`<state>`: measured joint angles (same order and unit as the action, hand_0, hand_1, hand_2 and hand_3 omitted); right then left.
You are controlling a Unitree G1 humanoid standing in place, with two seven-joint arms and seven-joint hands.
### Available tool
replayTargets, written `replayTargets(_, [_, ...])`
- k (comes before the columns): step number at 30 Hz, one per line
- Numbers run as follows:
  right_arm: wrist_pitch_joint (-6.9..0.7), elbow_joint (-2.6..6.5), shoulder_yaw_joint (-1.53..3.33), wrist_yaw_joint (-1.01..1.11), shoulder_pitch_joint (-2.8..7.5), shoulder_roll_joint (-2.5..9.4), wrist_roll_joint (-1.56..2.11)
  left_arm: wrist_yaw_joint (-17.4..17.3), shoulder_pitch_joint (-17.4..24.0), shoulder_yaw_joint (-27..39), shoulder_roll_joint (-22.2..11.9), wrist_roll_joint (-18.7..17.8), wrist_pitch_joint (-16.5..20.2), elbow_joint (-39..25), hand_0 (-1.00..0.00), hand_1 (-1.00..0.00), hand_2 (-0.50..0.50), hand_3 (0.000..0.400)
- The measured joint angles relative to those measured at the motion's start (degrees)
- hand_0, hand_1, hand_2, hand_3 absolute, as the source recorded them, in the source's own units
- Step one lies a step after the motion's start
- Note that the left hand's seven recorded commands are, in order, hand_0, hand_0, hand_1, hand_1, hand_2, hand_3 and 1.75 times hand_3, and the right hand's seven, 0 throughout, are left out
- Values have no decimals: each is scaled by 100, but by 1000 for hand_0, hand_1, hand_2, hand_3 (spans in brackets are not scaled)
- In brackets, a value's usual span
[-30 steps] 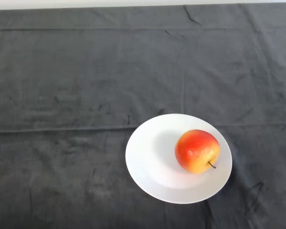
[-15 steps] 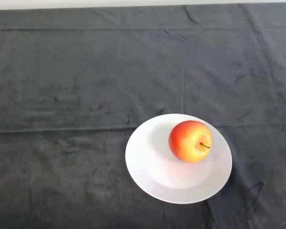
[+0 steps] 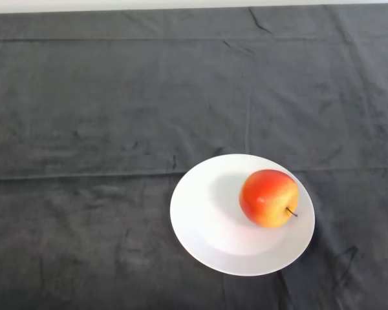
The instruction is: Move the apple to the plate
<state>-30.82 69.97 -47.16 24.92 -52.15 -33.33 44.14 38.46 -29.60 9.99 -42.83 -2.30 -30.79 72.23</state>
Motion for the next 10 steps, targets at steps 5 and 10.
replayTargets(5, [0,0,0,0,0,0,0,0,0,0,0,115,0,-1,0,0,0,0])
replayTargets(10, [0,0,0,0,0,0,0,-1,0,0,0,142,0,-5,0,0,0,0])
